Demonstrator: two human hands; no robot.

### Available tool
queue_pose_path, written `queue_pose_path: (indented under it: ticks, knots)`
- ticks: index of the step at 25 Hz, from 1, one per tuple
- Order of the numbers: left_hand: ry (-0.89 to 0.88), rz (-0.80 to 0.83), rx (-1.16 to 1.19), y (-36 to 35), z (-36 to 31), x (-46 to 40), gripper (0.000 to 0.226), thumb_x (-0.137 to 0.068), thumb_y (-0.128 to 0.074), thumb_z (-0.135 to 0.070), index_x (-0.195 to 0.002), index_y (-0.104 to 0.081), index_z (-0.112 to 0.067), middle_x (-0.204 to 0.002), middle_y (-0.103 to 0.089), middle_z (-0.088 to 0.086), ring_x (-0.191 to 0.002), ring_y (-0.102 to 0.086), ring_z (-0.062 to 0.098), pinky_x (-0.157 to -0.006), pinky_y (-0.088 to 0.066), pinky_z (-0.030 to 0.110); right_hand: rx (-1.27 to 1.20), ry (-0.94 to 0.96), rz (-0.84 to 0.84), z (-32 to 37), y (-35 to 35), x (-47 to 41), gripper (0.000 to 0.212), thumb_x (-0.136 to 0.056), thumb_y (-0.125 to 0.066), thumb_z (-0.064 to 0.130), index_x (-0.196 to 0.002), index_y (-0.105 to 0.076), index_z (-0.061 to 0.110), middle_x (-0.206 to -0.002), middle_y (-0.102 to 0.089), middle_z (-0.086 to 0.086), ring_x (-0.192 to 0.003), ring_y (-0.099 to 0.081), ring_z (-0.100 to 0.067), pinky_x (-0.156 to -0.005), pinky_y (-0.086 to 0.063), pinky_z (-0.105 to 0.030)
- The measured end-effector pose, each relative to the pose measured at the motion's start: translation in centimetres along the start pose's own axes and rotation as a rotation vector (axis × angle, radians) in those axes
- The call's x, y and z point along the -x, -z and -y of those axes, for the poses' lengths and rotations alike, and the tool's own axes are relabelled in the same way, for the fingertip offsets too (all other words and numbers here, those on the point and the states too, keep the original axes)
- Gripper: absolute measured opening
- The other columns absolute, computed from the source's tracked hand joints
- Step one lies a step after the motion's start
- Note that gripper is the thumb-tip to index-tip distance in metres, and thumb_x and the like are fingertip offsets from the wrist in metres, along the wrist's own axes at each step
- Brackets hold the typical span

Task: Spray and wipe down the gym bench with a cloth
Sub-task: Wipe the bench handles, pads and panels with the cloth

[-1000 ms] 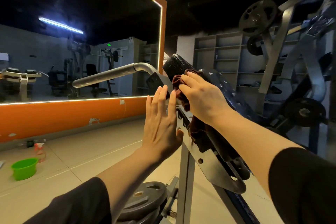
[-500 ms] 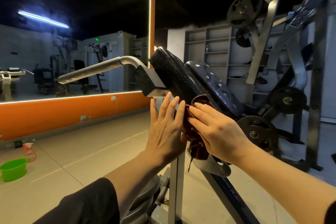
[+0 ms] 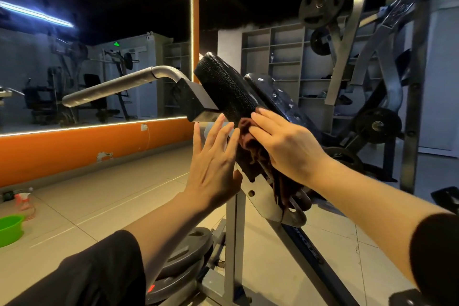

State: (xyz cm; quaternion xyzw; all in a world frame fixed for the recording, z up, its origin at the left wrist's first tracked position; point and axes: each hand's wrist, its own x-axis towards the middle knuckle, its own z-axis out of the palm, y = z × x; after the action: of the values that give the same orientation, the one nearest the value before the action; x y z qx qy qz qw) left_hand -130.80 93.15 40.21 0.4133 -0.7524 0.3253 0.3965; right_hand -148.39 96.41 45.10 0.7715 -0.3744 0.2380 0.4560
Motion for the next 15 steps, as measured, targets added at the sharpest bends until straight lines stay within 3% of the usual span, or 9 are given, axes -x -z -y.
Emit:
queue_pose_path:
  ticks: [4,10,12,15]
  knots:
    - [0.035,-0.035,0.023,0.2,0.4,-0.2,0.084,-0.068,-0.081,-0.028,-0.139,-0.044,-0.004,-0.146,-0.043,0.016,-0.144,-0.022,0.034,-0.118,-0.004,0.056,0.084,0.042,0.024,-0.4,-0.1,-1.8,0.038,-0.089,-0.045,0.022,-0.115,-0.067,0.004,-0.124,-0.063,-0.018,-0.113,-0.060,-0.036,-0.085,-0.056,-0.042]
    - [0.026,-0.037,0.036,0.9,1.3,-0.2,0.080,-0.066,-0.081,-0.029,-0.135,-0.049,-0.004,-0.143,-0.045,0.017,-0.142,-0.025,0.034,-0.117,-0.007,0.058,0.078,0.099,0.123,-0.7,1.6,4.3,0.039,-0.079,-0.073,0.023,-0.113,-0.067,0.007,-0.116,-0.066,-0.015,-0.093,-0.062,-0.029,-0.066,-0.056,-0.033]
    - [0.025,-0.068,0.048,1.5,1.7,-0.8,0.077,-0.068,-0.080,-0.029,-0.134,-0.050,-0.004,-0.143,-0.045,0.017,-0.143,-0.023,0.033,-0.118,-0.004,0.055,0.052,0.068,0.095,-0.5,2.1,2.2,0.037,-0.077,-0.075,0.018,-0.111,-0.067,0.006,-0.114,-0.064,-0.016,-0.089,-0.061,-0.030,-0.060,-0.056,-0.031]
    - [0.037,-0.116,0.051,2.5,2.9,-1.6,0.076,-0.070,-0.079,-0.029,-0.135,-0.049,-0.004,-0.145,-0.043,0.016,-0.144,-0.021,0.032,-0.119,0.000,0.051,0.036,-0.003,-0.068,-0.1,2.7,-3.9,0.029,-0.077,-0.072,0.005,-0.106,-0.068,0.002,-0.115,-0.062,-0.021,-0.095,-0.059,-0.036,-0.062,-0.058,-0.037]
